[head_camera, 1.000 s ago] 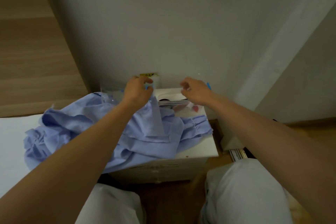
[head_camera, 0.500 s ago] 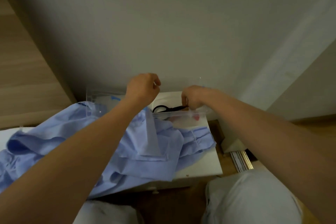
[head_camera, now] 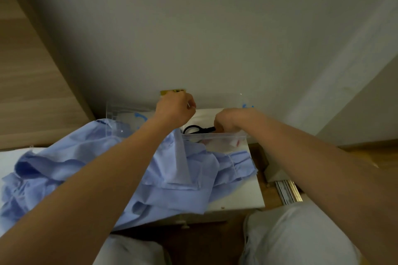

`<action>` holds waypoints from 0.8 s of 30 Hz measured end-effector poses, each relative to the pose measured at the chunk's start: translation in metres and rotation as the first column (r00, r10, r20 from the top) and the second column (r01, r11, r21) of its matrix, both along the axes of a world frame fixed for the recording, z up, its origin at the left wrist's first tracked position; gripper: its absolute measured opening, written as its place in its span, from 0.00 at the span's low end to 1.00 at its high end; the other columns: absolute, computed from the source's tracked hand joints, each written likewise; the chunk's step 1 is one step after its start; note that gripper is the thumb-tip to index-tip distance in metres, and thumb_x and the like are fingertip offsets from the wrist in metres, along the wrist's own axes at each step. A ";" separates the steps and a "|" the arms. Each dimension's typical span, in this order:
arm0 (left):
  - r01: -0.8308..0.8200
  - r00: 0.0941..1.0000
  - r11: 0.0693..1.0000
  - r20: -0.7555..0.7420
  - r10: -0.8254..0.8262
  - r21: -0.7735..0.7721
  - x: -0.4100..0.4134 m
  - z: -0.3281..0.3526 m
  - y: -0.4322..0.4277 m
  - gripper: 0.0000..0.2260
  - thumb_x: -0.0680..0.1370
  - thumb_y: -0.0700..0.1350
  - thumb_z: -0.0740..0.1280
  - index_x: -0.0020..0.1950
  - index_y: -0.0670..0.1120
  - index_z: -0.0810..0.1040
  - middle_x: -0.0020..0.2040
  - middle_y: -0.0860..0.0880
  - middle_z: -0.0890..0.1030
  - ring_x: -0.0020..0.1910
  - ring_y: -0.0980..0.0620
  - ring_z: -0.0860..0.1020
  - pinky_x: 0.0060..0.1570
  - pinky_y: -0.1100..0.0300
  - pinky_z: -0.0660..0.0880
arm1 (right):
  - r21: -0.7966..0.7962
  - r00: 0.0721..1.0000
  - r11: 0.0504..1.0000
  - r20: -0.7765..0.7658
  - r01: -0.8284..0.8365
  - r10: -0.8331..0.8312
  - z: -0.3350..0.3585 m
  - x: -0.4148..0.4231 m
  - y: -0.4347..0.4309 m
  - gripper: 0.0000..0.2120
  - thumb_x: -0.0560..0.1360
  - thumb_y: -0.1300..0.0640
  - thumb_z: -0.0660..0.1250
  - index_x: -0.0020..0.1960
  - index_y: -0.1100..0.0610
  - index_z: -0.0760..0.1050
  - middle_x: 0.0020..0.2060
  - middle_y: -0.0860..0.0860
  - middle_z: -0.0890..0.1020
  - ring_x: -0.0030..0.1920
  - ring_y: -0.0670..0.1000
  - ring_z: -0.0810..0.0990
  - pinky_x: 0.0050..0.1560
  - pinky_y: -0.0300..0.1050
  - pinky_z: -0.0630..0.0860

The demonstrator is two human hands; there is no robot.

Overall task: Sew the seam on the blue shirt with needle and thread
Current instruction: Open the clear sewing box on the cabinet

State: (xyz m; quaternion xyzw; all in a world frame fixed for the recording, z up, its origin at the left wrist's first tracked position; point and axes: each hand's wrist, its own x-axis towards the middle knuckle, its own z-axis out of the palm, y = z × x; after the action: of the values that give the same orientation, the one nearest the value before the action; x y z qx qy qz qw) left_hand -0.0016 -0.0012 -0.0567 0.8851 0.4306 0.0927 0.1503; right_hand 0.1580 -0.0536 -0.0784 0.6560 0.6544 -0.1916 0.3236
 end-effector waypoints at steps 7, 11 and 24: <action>0.001 1.000 1.000 -0.006 -0.001 -0.002 0.002 -0.003 -0.004 0.09 0.77 0.44 0.64 0.53 0.47 0.83 0.50 0.47 0.84 0.53 0.46 0.78 0.49 0.50 0.78 | 0.028 0.999 0.999 0.019 0.039 -0.040 0.003 0.002 -0.005 0.13 0.77 0.62 0.65 0.60 0.63 0.76 0.47 0.55 0.77 0.45 0.55 0.73 0.50 0.49 0.74; 0.000 1.000 1.000 -0.031 -0.001 -0.014 0.001 -0.002 -0.003 0.10 0.78 0.44 0.63 0.53 0.47 0.83 0.50 0.47 0.83 0.55 0.45 0.76 0.48 0.51 0.77 | 0.060 0.999 0.998 0.025 0.030 -0.031 0.011 -0.001 -0.009 0.13 0.76 0.63 0.67 0.59 0.64 0.78 0.42 0.55 0.75 0.40 0.52 0.73 0.39 0.44 0.70; 0.068 0.975 0.997 -0.212 -0.073 -0.031 0.021 0.003 -0.022 0.14 0.77 0.57 0.64 0.61 0.56 0.78 0.56 0.55 0.82 0.61 0.49 0.74 0.61 0.52 0.60 | 0.350 0.653 0.763 -0.748 0.543 -0.122 0.037 0.018 -0.028 0.09 0.68 0.67 0.74 0.46 0.55 0.84 0.42 0.51 0.85 0.46 0.50 0.83 0.56 0.46 0.79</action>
State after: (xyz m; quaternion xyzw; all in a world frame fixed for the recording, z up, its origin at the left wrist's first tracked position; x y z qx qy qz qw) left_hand 0.0193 -0.0233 -0.0533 0.9029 0.4134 -0.0130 0.1171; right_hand 0.1763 -0.0817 -0.0412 0.7138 0.6127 -0.2833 -0.1866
